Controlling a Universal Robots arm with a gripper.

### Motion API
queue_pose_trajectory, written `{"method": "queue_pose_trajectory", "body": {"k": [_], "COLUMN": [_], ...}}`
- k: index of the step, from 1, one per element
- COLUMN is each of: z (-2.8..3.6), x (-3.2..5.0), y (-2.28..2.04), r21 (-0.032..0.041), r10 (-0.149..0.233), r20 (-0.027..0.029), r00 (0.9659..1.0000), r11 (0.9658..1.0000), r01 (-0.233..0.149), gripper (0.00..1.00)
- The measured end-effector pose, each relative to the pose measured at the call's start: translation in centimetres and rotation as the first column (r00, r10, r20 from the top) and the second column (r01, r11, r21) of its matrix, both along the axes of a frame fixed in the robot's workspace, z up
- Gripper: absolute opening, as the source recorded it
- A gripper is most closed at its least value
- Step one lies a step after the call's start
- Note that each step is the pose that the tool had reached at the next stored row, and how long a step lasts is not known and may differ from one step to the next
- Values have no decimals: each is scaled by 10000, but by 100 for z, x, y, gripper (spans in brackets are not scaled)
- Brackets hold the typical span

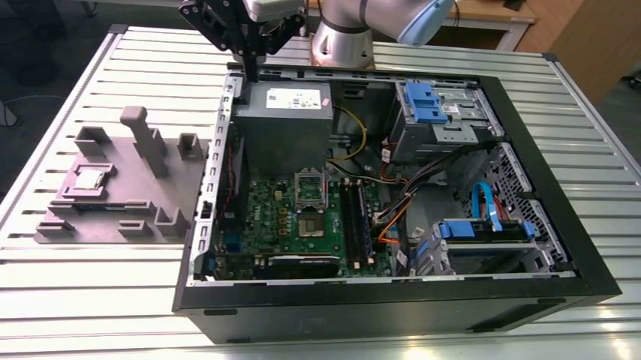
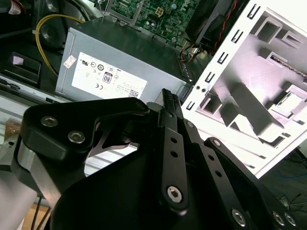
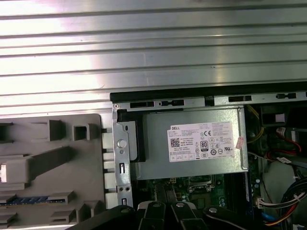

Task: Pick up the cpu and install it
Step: 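Reach for the cpu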

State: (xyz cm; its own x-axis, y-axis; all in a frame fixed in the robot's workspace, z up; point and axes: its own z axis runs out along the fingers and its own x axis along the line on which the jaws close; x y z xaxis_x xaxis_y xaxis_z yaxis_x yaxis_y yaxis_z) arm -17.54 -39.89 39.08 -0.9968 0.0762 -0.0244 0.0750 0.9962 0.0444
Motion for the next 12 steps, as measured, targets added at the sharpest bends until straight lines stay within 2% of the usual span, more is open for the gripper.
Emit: {"method": "queue_pose_trajectory", "body": {"k": [2,4,12], "z": [0,-7,-7], "x": [-4,-211,-235], "y": [0,0,0], "r21": [0,0,-1], "r10": [-1,-1,-1], "r20": [1,1,0], "r00": [10000,10000,10000], "r11": [10000,10000,10000], "r01": [1,1,1], "gripper": [11,11,11]}}
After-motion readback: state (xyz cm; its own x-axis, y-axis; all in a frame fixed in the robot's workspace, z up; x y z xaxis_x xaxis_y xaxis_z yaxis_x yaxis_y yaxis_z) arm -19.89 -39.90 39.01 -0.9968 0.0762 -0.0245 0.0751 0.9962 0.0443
